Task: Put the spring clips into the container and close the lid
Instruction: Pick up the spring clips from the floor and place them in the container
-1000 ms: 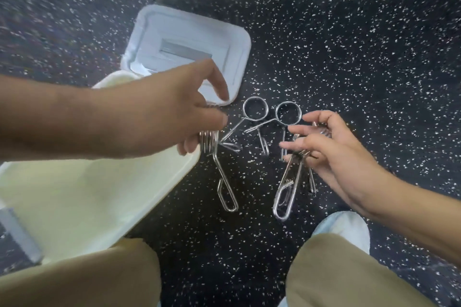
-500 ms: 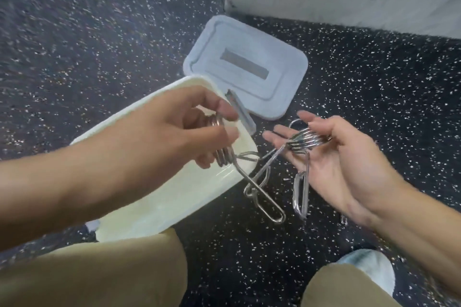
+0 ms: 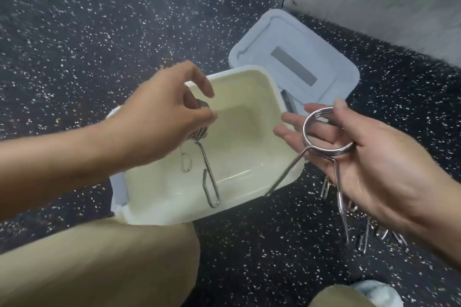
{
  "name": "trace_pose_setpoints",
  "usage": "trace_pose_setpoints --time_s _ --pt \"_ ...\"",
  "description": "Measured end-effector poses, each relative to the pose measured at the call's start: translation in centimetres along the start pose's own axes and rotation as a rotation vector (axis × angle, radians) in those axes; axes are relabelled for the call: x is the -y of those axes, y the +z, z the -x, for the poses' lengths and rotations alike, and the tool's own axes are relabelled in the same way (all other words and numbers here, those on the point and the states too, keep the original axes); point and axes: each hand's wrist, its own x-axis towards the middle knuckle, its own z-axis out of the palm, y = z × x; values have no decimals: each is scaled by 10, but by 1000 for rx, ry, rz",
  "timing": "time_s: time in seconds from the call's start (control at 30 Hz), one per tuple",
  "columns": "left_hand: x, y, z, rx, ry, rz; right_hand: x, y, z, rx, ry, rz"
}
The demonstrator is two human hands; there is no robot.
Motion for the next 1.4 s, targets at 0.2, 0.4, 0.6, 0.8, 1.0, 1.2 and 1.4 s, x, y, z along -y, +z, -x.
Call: trace_pose_setpoints --time_s 0.2,0.4,0.6,0.8,1.0,1.2,1.4 --pt "29 26 -23 -48 138 -356 2 9 -4 2 0 324" --pt "71 48 -48 -33 108 -494 3 13 -10 -60 -9 471" --pt "104 64 -60 -4 -64 -464 -1 18 -13 16 20 561" --pt "120 62 -57 69 -77 -556 -10 28 -20 66 23 679" --pt "116 57 -53 130 7 -642 -12 56 -39 -15 -119 774" --pt "106 58 -46 171 69 -837 -32 84 -69 -41 -228 840" --pt "103 42 -25 160 139 -694 -83 82 -102 -58 -136 948"
